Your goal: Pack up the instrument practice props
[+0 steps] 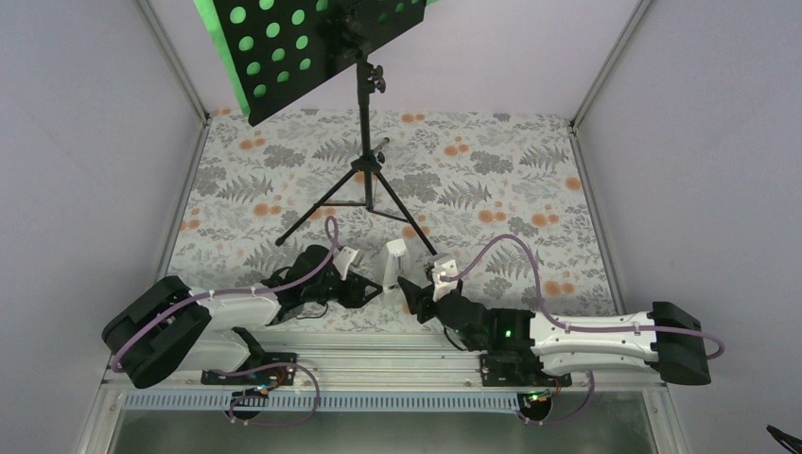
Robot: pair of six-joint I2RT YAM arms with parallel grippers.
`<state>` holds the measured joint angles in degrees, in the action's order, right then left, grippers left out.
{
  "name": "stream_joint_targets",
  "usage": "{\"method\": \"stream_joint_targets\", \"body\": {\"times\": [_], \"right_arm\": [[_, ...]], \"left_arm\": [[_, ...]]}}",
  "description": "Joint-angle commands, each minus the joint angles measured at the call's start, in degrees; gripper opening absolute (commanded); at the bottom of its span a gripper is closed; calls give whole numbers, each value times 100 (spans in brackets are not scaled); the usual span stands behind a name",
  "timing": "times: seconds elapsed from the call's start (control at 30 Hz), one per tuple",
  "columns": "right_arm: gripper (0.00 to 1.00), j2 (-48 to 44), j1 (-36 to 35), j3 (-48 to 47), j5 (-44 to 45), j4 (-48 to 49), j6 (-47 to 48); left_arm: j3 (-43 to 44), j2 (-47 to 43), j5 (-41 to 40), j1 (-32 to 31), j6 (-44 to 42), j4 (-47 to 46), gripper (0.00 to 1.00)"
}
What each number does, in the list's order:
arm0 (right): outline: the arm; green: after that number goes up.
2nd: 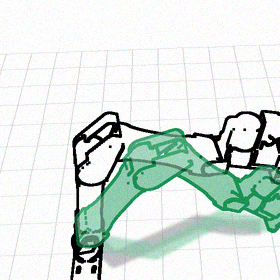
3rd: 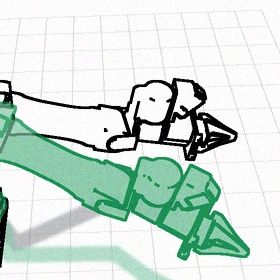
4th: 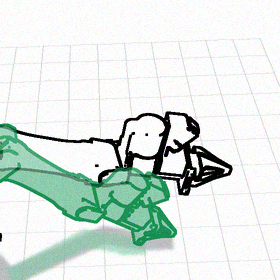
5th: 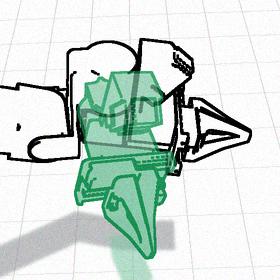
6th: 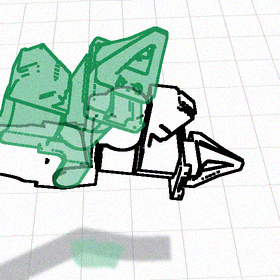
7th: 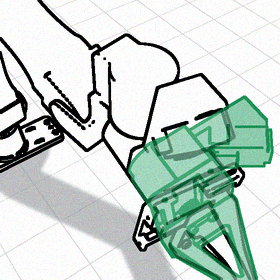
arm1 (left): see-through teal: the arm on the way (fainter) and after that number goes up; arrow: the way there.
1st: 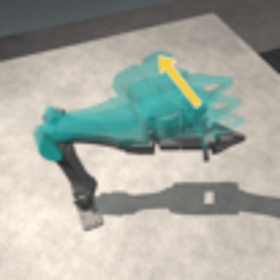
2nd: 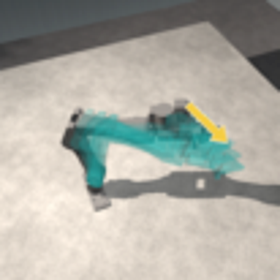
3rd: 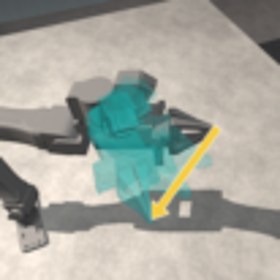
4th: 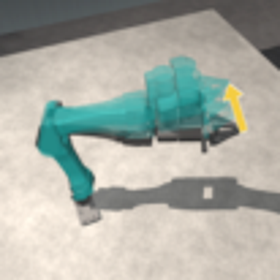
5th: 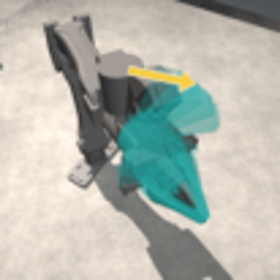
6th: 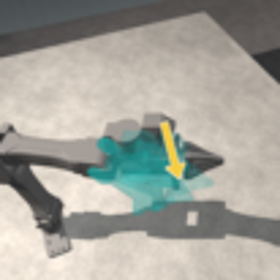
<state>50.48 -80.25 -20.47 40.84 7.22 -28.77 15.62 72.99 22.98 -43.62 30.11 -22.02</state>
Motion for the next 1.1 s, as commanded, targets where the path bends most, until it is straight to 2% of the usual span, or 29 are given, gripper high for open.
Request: {"method": "stream_joint_targets", "body": {"times": [0.0, 0.23, 0.4, 0.67, 1.07], "right_arm": [[46, 94, -55, 158, 210, 941, 636], [45, 629, -52, 226, 87, 1745, 1248], [45, 860, -53, 305, 21, 2144, 1415], [46, 1201, -52, 386, 47, 2579, 1529], [46, 1362, 74, 496, 195, 2661, 1481]], "left_arm": [[-66, -347, -327, -16, 151, -178, 56], [-80, -1317, -1019, 2, 215, 367, 58], [40, -1677, -1295, 19, 223, 698, 60], [134, -1774, -1391, 20, 231, 809, 60], [171, -1956, -1513, 20, 215, 991, 60]]}}
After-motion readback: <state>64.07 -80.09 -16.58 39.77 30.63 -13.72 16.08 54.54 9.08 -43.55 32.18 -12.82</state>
